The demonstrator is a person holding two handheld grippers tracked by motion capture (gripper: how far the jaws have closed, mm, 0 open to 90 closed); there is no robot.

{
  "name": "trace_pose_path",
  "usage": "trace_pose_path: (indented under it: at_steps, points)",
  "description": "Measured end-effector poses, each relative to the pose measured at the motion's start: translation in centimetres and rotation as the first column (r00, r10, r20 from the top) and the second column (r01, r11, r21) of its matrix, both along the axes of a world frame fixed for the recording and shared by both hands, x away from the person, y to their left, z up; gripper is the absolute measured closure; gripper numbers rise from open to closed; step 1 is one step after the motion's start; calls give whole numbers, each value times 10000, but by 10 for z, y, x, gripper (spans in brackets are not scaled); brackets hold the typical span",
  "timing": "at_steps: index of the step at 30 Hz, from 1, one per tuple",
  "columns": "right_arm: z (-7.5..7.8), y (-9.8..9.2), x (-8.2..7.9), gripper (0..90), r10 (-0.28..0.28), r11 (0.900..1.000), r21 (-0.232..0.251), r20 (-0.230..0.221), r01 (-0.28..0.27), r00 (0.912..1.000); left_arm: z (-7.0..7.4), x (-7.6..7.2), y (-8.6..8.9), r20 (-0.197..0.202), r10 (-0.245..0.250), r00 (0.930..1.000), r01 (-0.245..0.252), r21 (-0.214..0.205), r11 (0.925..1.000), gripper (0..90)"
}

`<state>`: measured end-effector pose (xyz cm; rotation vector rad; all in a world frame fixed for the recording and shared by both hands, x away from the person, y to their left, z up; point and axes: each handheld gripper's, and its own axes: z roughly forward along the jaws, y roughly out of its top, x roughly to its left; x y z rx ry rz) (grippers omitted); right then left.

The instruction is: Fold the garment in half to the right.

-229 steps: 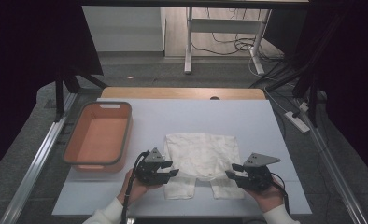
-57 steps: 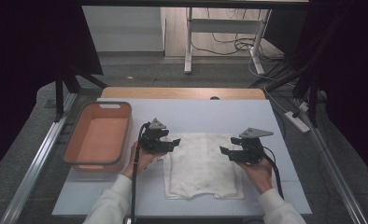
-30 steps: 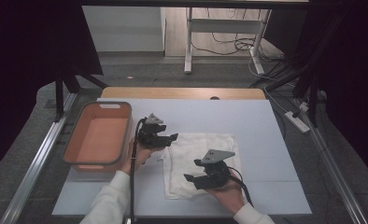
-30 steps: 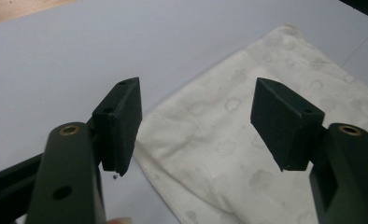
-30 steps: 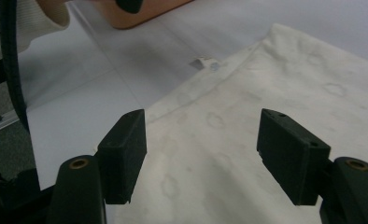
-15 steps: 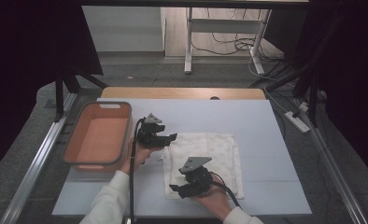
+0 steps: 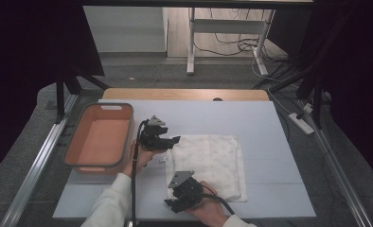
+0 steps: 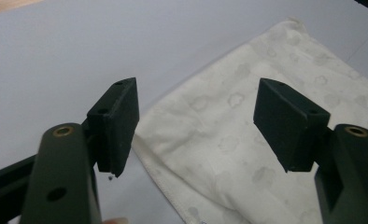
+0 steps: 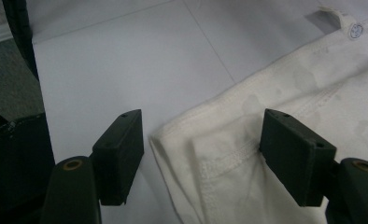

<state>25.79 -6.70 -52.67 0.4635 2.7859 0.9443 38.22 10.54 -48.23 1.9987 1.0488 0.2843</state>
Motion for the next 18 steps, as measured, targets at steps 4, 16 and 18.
trace_pose_path:
  at_steps: [4,16,18]
  points:
    - [1,-1,-1,444,-81,10000,-42,86,81,9999,-1,0,0,-20,15,10000,-15,16,10000,308]
    - [5,-17,6,826,-421,9972,618,-27,422,9991,-12,8,-4,-362,340,9988,-332,224,9992,309]
    - [6,-19,7,828,-337,9969,712,-53,339,9994,-16,12,-7,-419,363,9985,-352,276,9990,325]
